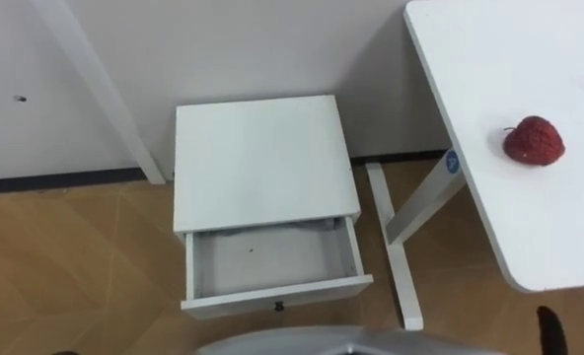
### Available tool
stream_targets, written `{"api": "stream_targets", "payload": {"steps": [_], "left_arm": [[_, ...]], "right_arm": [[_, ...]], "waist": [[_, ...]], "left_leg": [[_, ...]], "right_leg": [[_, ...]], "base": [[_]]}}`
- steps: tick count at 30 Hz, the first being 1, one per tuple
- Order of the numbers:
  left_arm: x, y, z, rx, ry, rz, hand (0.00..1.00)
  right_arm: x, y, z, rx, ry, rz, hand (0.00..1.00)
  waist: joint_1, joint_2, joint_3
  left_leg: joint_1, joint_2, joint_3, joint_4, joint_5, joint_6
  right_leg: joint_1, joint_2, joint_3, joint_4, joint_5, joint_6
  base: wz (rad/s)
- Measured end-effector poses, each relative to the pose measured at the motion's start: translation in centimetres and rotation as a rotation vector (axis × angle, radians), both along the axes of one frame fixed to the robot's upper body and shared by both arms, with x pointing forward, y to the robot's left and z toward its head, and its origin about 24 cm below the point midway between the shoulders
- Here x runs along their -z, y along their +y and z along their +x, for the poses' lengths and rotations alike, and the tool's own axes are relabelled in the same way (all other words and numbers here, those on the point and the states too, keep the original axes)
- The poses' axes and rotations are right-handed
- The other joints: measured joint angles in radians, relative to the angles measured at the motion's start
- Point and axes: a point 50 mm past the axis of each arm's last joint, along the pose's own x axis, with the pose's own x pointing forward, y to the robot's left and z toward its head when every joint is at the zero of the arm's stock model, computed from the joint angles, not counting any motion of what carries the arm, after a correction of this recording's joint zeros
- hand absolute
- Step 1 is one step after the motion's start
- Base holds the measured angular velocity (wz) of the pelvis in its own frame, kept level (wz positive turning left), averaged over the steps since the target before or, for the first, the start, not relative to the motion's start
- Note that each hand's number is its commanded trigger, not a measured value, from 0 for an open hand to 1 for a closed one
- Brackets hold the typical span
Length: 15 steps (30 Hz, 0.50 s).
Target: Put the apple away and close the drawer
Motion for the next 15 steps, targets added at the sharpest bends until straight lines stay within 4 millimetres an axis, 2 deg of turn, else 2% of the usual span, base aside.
{"api": "stream_targets", "payload": {"steps": [4,9,11,12,14,15], "left_arm": [[-0.2,0.2,-0.2,0.004,0.002,0.01,0.0],[-0.6,0.8,0.4,0.004,-0.046,0.036,0.0],[-0.8,0.9,0.7,0.015,-0.076,0.045,0.0],[-0.8,1.0,0.8,0.016,-0.083,0.046,0.0],[-0.9,0.9,1.0,0.022,-0.101,0.046,0.0],[-0.9,0.9,1.1,0.025,-0.106,0.047,0.0]], "right_arm": [[-1.3,-1.7,1.3,0.06,-0.002,-0.025,0.0],[-4.4,-5.4,2.4,0.128,0.004,-0.137,0.0],[-6.7,-7.4,3.4,0.125,0.021,-0.231,0.0],[-7.4,-7.9,3.7,0.115,0.032,-0.266,0.0],[-10.4,-9.4,4.6,0.079,0.089,-0.423,0.0],[-11.1,-9.7,4.8,0.077,0.099,-0.458,0.0]], "waist": [[-0.017,-0.009,-0.0034],[-0.039,-0.012,-0.0006],[-0.045,-0.01,-0.0008],[-0.045,-0.001,0.0007],[-0.048,0.001,0.0],[-0.048,0.002,-0.0001]], "left_leg": [[-0.014,0.001,0.0,0.001,0.0,0.0],[-0.02,-0.004,0.001,-0.003,0.0,0.0],[-0.019,-0.005,0.003,-0.006,0.0,0.0],[-0.017,-0.005,0.004,-0.008,0.0,0.0],[-0.015,-0.005,0.006,-0.011,0.0,0.0],[-0.017,-0.004,0.006,-0.011,0.0,-0.001]], "right_leg": [[-0.014,0.001,0.0,0.002,0.0,0.0],[-0.016,0.001,-0.001,0.002,0.0,0.0],[-0.017,0.003,0.003,0.002,0.0,0.0],[-0.018,0.003,0.003,0.002,0.0,0.0],[-0.017,0.004,0.003,0.0,0.0,0.0],[-0.019,0.005,0.002,-0.001,0.0,0.0]], "base": [[0.0],[0.0],[-0.03],[-0.08],[-0.03],[0.0]]}}
